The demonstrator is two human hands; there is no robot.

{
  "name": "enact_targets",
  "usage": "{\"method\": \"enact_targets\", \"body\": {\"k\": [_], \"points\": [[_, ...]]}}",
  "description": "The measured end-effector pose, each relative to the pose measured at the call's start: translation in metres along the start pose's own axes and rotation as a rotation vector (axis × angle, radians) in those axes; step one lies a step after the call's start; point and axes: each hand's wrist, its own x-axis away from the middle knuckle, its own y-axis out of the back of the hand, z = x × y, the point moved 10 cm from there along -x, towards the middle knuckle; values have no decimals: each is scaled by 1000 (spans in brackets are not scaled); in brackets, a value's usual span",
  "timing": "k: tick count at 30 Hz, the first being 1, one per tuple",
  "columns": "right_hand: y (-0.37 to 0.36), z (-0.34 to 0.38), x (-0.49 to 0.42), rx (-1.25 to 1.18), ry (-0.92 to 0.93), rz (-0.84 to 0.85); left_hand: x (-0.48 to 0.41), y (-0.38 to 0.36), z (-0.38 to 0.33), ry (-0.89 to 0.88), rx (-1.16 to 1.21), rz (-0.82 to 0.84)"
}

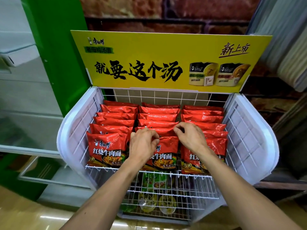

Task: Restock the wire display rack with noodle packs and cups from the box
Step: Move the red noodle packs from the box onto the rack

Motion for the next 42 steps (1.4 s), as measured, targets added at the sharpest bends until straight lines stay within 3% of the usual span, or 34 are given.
{"method": "enact_targets", "body": {"k": [5,9,18,32,38,42], "points": [[11,8,-3,-18,64,-113,-5,11,4,0,20,-38],[5,10,-13,62,82,-81,-17,26,14,-7,36,-119],[1,12,-33,212,39,-39,-55,18,16,39,-130,63],[13,4,-40,153,48,-136,-62,26,15,83,-55,-34],[16,8,-50,150,81,-177,-66,18,18,120,-95,22],[5,11,-61,210,81,-115,-66,16,19,134,-69,57]]}}
